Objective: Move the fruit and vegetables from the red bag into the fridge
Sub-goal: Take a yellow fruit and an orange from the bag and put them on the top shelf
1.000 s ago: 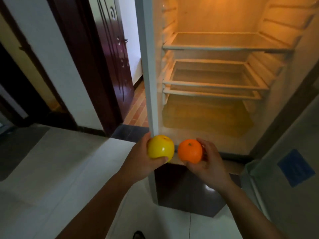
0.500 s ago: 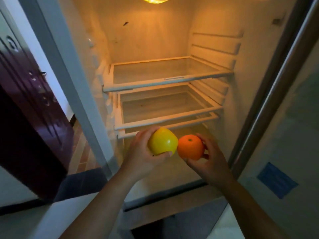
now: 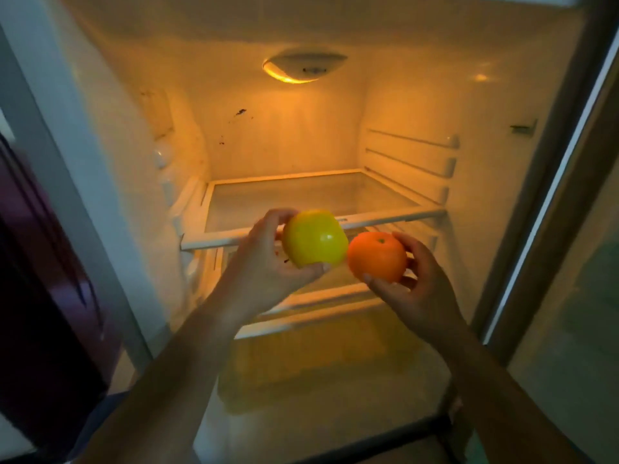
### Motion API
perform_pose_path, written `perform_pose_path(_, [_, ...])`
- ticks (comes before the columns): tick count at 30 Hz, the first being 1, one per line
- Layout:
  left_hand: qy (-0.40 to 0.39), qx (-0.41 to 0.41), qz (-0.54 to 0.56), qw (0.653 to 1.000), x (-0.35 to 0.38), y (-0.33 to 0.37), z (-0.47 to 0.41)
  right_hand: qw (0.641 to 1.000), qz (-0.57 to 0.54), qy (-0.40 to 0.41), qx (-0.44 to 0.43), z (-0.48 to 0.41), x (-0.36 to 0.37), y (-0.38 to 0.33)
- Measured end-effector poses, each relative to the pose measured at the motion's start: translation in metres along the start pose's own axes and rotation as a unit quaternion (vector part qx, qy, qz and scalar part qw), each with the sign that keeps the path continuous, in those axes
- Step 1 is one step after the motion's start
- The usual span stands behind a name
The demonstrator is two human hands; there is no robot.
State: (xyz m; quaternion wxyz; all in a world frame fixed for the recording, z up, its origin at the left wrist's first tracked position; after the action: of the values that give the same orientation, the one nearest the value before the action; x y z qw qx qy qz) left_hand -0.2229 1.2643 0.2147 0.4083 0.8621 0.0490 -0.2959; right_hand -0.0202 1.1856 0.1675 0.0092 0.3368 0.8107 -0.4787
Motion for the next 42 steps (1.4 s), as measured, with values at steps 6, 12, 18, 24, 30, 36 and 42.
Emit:
perform_pose_path(6, [0.023, 0.001, -0.089, 0.996, -0.027, 0.018, -0.066, 0.996, 0.083, 0.023, -0.022, -0.074, -0.015, -0.025])
perform_pose_path(12, [-0.050, -0.061, -0.208, 0.975, -0.019, -0.002, -0.110, 0.992, 0.124, -0.011, 0.032, -0.120, -0.007, -0.010])
perform_pose_path(18, [-0.083, -0.040, -0.208, 0.974, -0.003, -0.006, -0.122, 0.987, 0.136, -0.038, 0.073, -0.131, -0.003, 0.007])
perform_pose_path(24, [-0.093, -0.054, -0.098, 0.989, 0.010, -0.018, -0.127, 0.984, 0.169, -0.031, 0.036, -0.138, -0.007, -0.001])
perform_pose_path(30, [-0.057, -0.073, -0.080, 0.992, 0.010, -0.026, -0.138, 0.977, 0.210, -0.022, 0.034, -0.148, -0.011, 0.001])
perform_pose_path(36, [-0.037, -0.056, -0.088, 0.994, 0.011, -0.029, -0.149, 0.968, 0.250, 0.017, 0.029, -0.153, -0.022, 0.010])
perform_pose_path(42, [-0.036, -0.036, -0.109, 0.993, 0.013, -0.029, -0.146, 0.970, 0.242, -0.005, 0.008, -0.154, -0.016, 0.009])
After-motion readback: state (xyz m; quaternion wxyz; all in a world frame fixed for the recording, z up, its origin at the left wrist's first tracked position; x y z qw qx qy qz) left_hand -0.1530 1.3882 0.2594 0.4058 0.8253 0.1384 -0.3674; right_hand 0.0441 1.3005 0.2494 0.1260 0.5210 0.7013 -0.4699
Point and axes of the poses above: each hand's wrist, its own z-axis away from the middle knuckle, its own x-axis out of the palm, y = z × x, the point moved 7 cm from there along -z, towards the middle knuckle, and after that the axes turned 4 degrees about -y, right-handed, at the moved point
